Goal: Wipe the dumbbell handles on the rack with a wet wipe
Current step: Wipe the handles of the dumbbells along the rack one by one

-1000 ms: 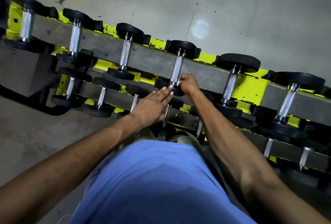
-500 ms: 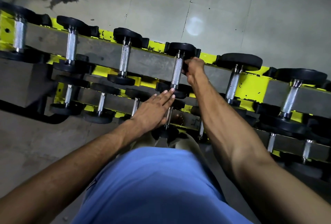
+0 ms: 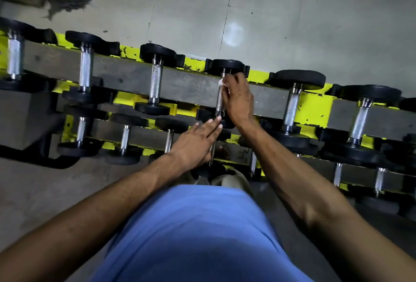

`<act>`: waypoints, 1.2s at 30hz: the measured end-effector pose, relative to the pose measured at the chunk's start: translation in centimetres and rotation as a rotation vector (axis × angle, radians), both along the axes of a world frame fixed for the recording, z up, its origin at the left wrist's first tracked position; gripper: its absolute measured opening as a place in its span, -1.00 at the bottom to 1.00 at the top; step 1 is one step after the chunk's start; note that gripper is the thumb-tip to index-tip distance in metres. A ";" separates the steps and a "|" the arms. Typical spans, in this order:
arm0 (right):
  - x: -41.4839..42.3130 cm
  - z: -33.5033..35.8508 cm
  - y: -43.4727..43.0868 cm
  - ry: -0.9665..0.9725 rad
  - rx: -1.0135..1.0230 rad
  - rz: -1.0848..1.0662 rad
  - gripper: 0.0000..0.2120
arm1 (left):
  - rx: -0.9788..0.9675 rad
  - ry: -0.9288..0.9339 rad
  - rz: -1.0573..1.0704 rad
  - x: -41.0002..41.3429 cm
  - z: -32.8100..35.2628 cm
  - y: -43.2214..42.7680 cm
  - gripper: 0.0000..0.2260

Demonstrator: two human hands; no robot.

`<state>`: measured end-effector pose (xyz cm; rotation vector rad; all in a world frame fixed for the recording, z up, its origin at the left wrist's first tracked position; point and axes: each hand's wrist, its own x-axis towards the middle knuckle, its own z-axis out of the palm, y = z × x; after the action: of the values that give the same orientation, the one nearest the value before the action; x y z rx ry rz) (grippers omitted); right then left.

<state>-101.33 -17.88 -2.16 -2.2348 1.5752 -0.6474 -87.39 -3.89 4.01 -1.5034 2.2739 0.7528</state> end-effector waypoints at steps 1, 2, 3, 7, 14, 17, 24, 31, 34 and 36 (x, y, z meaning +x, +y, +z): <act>-0.4 0.4 -0.6 0.129 -0.058 0.116 -0.76 | 0.000 0.006 -0.001 0.0 -0.1 -0.1 -0.20; -0.7 0.6 -1.4 0.242 -0.089 0.211 -0.71 | -0.001 0.009 -0.003 0.0 -0.2 -0.2 -0.19; -0.9 1.0 -2.2 0.352 -0.104 0.282 -0.67 | 0.001 0.007 -0.006 0.1 -0.2 -0.1 -0.19; -0.6 2.6 -2.8 0.644 -0.015 0.534 -0.68 | 0.006 -0.003 -0.012 0.1 -0.1 0.1 -0.21; 2.4 6.3 -5.6 0.910 0.017 0.711 -0.78 | -0.017 -0.004 -0.013 -0.8 -0.2 0.0 -0.24; 2.1 5.9 -4.9 0.872 0.144 0.749 -0.80 | -0.021 0.011 -0.008 -0.5 -0.5 0.0 -0.22; 0.5 5.6 -4.7 0.587 0.186 0.458 -0.80 | 0.000 0.061 0.026 -0.2 -1.3 0.3 -0.20; -0.7 3.0 -0.1 0.375 0.110 0.401 -0.79 | 0.005 0.078 0.036 0.2 -1.4 0.0 -0.19; -0.5 2.6 0.7 0.074 0.176 0.048 -0.84 | -0.007 0.080 0.025 0.4 -1.1 -0.4 -0.17; -0.5 1.7 2.5 -0.003 0.224 -0.062 -0.91 | -0.003 0.076 0.023 0.5 -1.1 -0.1 -0.18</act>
<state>-101.87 -15.34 -0.44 -2.0280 1.6336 -0.4649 -86.90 -4.03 2.94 -1.5294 2.3174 0.8271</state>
